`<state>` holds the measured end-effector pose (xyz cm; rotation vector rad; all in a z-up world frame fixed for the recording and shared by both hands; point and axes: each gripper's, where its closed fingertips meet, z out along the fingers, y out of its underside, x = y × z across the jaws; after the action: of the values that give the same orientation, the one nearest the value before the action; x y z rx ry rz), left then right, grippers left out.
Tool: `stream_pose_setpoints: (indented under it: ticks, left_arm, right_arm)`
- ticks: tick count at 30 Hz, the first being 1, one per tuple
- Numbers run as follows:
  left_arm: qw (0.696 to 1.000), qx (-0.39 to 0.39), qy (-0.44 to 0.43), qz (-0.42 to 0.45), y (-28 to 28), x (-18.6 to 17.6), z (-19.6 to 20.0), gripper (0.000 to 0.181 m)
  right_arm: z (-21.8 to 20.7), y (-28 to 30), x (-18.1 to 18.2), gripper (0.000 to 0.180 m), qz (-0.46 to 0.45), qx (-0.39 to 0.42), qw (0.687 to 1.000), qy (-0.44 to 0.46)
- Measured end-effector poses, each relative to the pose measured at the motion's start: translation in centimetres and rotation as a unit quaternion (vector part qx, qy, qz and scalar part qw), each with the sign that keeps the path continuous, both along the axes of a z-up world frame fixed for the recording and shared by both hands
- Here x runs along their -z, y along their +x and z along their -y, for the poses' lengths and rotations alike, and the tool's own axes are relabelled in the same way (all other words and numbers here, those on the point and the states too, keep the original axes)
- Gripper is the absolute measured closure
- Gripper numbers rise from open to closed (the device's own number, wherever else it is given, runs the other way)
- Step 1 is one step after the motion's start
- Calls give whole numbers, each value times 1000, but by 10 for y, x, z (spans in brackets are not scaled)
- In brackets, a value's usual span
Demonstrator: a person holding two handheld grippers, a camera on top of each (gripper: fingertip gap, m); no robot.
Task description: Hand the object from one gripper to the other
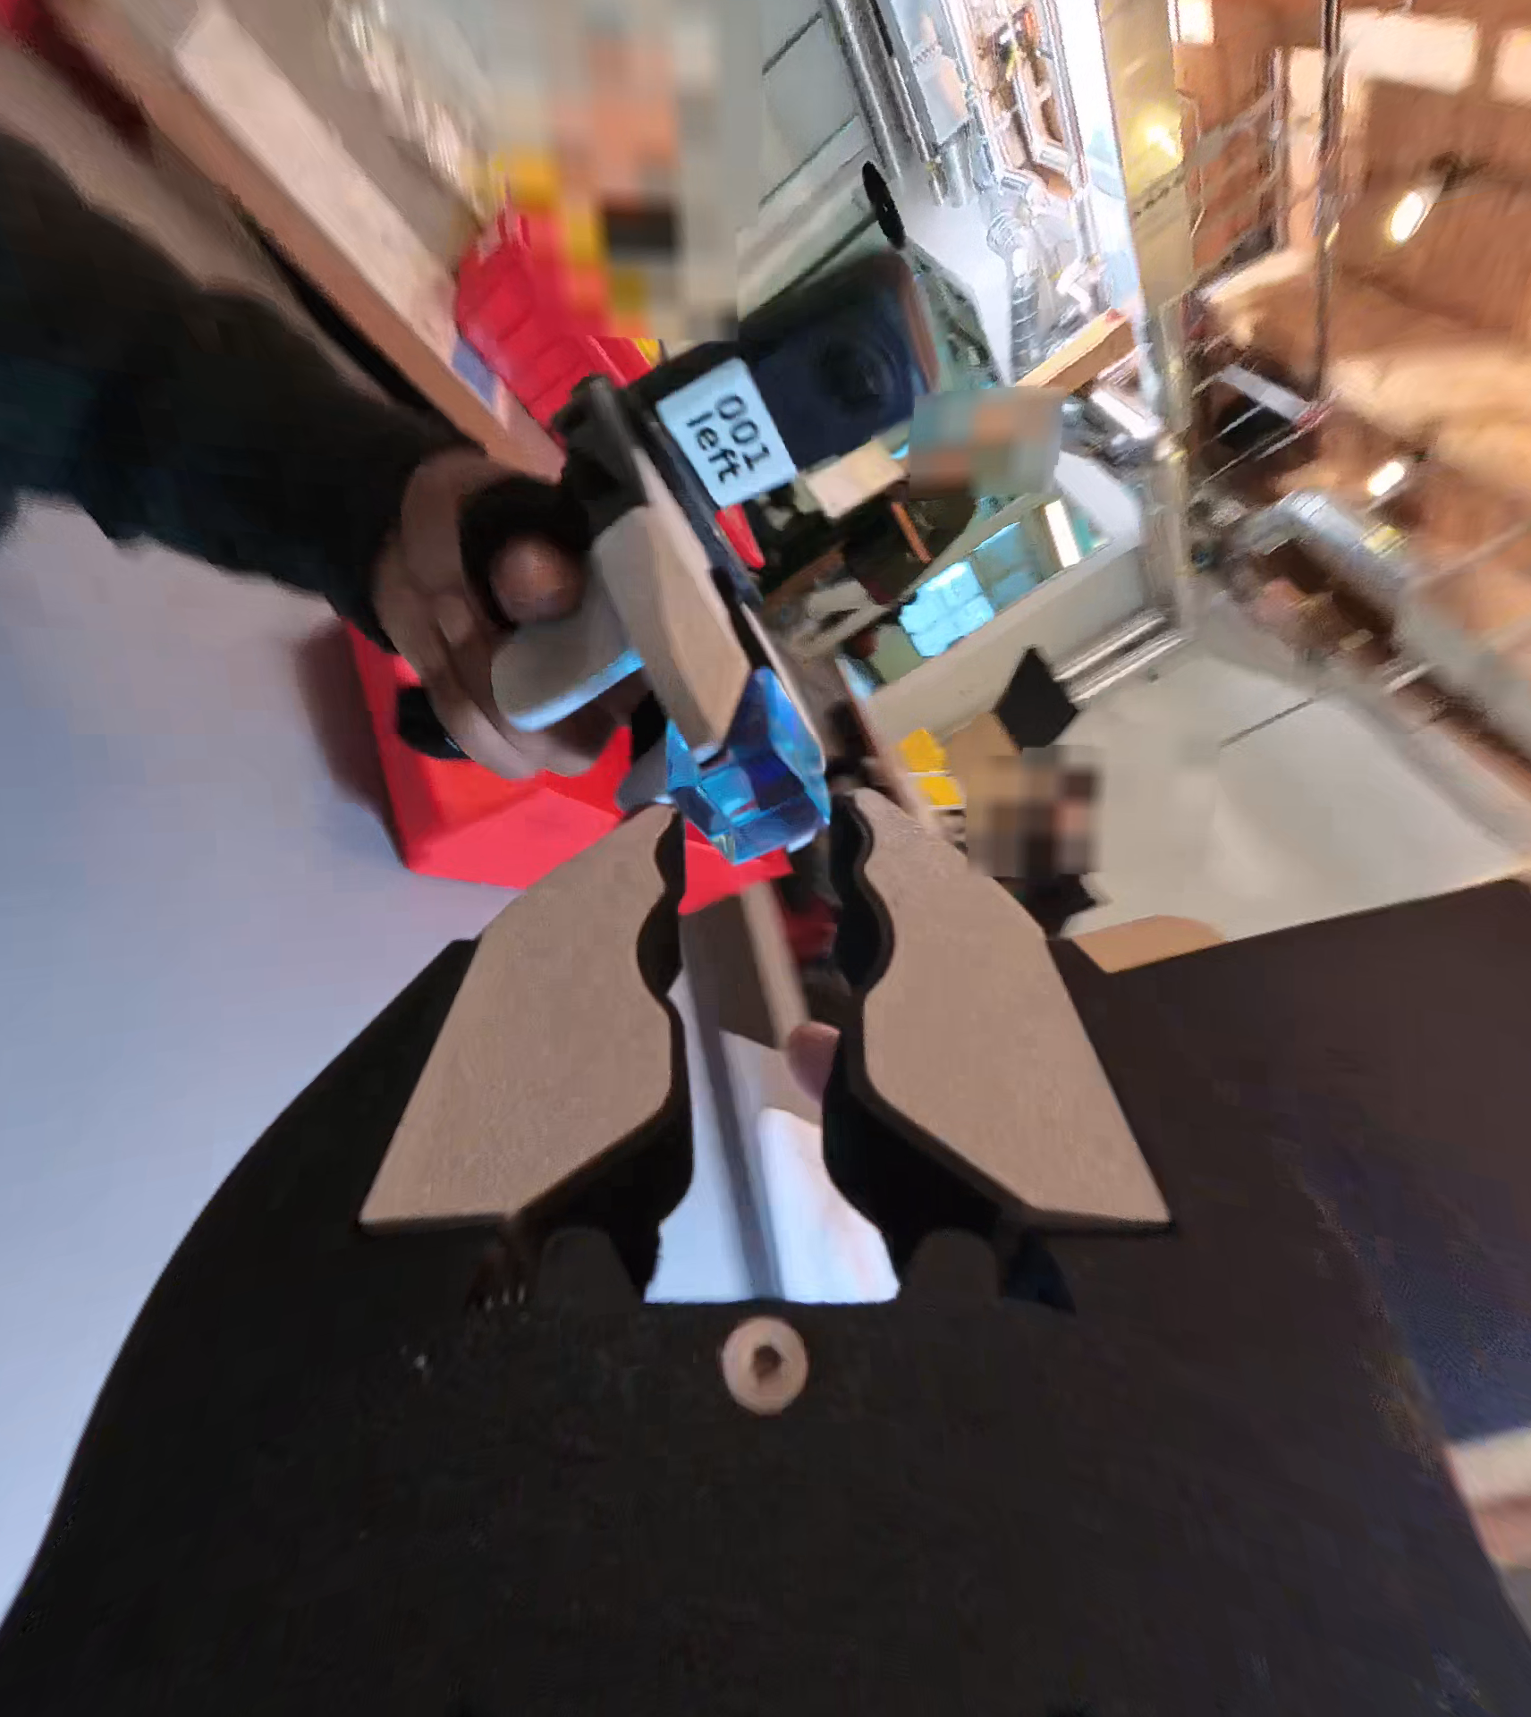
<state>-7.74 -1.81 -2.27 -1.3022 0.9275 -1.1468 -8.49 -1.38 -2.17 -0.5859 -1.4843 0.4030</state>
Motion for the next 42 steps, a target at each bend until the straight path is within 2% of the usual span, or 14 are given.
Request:
stream_pose_setpoints:
  ticks: [2, 6, 12, 20, 23, 25, 26, 28, 31, 33, 35, 37, 40, 42]
  left_arm:
    - [994, -43, 101, -26, -3, -4, 3, 152]
    - [960, -85, 262, -52, -3, -13, 17, 152]
    - [915, -111, 367, -129, 8, -2, 22, 151]
    - [827, -164, 490, -224, 12, 2, 23, 152]
    - [794, -176, 526, -250, 15, 2, 25, 152]
    - [790, -188, 525, -254, 15, 0, 24, 152]
    - [800, -192, 513, -246, 14, -2, 23, 152]
    - [848, -186, 452, -203, 12, -6, 20, 149]
    - [948, -124, 279, -85, 7, -15, 19, 136]
    - [985, -83, 149, -5, 3, -23, 13, 137]
    - [998, -27, 24, 48, 4, -24, 10, 135]
    - [992, 25, -71, 98, 6, -27, 10, 134]
    - [974, 84, -151, 144, 11, -31, 15, 133]
    - [974, 99, -163, 124, 19, -25, 20, 132]
  right_arm:
    - [3, 3, -5, 138, 1, -55, 987, -151]
    - [16, 7, -11, 133, 22, -163, 916, -365]
    - [35, -3, -1, 141, 71, -200, 882, -421]
    - [43, 3, 4, 130, 137, -261, 773, -562]
    - [43, 4, 0, 147, 129, -288, 741, -593]
    - [40, 3, -2, 153, 120, -291, 730, -607]
    - [39, 3, -4, 153, 113, -291, 736, -600]
    - [34, 6, -10, 153, 83, -283, 770, -565]
    - [24, 15, -18, 152, 24, -236, 874, -423]
    - [19, 20, -24, 152, -17, -189, 933, -306]
    - [18, 23, -30, 152, -44, -148, 967, -200]
    - [19, 24, -31, 152, -48, -109, 987, -108]
    - [25, 21, -29, 153, -36, -64, 997, 7]
    - [26, 17, -24, 153, -18, -34, 997, 72]
